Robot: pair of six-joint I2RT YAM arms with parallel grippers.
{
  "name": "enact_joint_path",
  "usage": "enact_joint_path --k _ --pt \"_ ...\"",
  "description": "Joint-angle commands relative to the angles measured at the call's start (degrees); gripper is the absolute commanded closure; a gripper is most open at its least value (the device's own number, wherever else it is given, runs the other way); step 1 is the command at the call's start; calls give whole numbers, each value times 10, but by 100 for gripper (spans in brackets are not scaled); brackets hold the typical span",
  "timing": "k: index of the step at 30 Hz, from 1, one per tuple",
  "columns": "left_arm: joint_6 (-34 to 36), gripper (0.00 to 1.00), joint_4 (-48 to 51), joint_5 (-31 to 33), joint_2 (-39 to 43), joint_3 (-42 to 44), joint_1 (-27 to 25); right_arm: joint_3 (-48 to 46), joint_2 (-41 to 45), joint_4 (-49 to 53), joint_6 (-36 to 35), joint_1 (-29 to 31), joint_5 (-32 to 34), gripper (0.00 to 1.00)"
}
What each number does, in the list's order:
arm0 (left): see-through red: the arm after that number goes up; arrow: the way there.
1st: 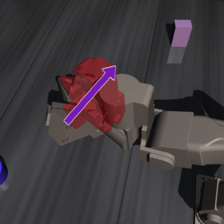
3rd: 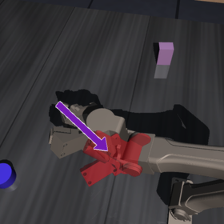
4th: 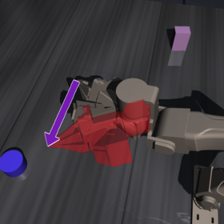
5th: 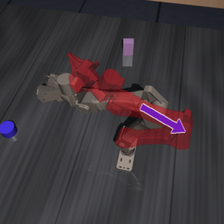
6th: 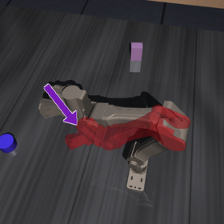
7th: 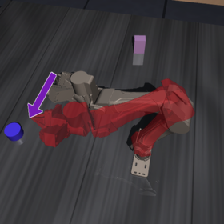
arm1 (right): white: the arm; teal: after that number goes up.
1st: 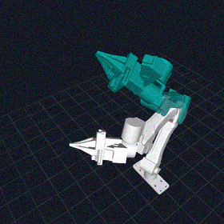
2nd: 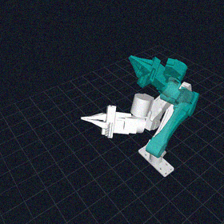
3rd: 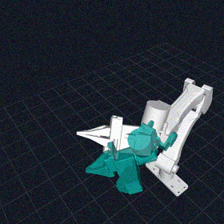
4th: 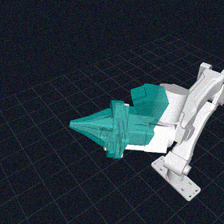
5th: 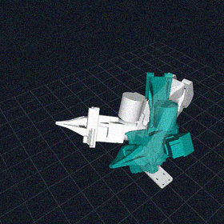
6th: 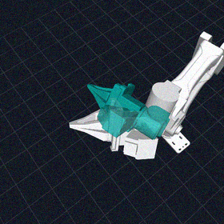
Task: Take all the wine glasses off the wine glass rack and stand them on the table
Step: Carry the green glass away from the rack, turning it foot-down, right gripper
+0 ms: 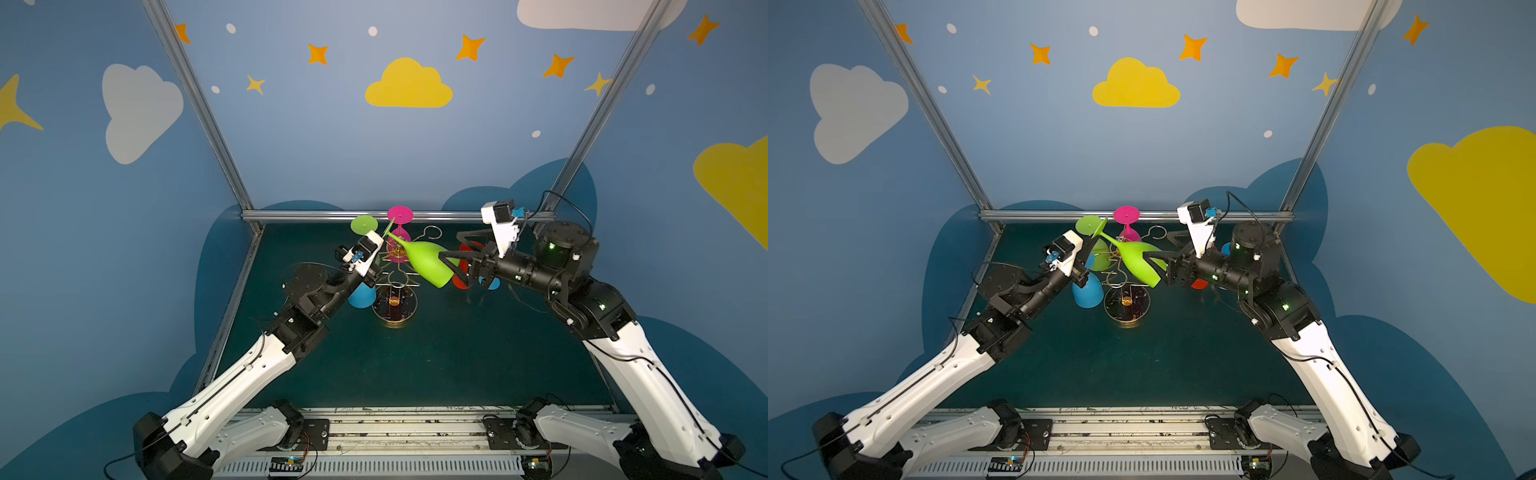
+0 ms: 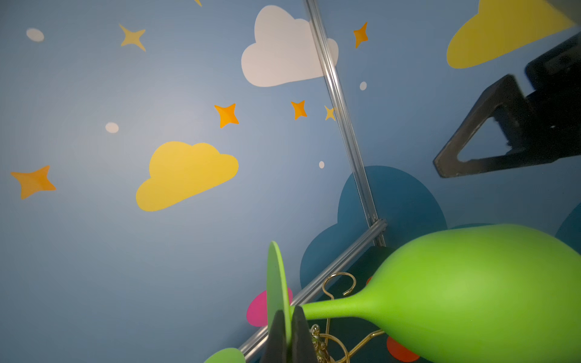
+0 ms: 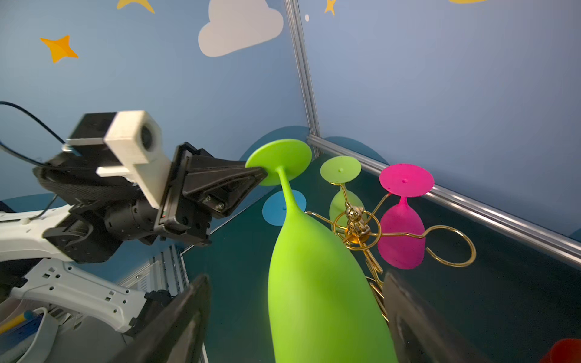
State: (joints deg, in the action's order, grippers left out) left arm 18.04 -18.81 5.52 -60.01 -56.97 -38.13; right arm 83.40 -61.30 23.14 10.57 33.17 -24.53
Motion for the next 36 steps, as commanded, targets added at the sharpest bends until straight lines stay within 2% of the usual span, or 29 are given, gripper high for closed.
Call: enact_joint_path --k 1,7,12,28,32,36 --pt "-86 97 45 37 2 -28 2 -27 37 -58 41 -26 -29 16" --pt "-174 97 85 -1 10 -49 12 -89 106 -48 64 -79 -29 17" --pt "-218 97 92 -40 13 -57 17 -134 136 -40 70 -89 -19 21" --pt "-261 97 98 -91 4 -69 25 -136 58 -82 99 -71 -40 43" --pt "-271 97 98 -108 4 -72 27 -134 46 -92 101 -63 -36 53" --pt "-279 97 94 -120 0 -73 29 -125 35 -96 101 -56 -39 75"
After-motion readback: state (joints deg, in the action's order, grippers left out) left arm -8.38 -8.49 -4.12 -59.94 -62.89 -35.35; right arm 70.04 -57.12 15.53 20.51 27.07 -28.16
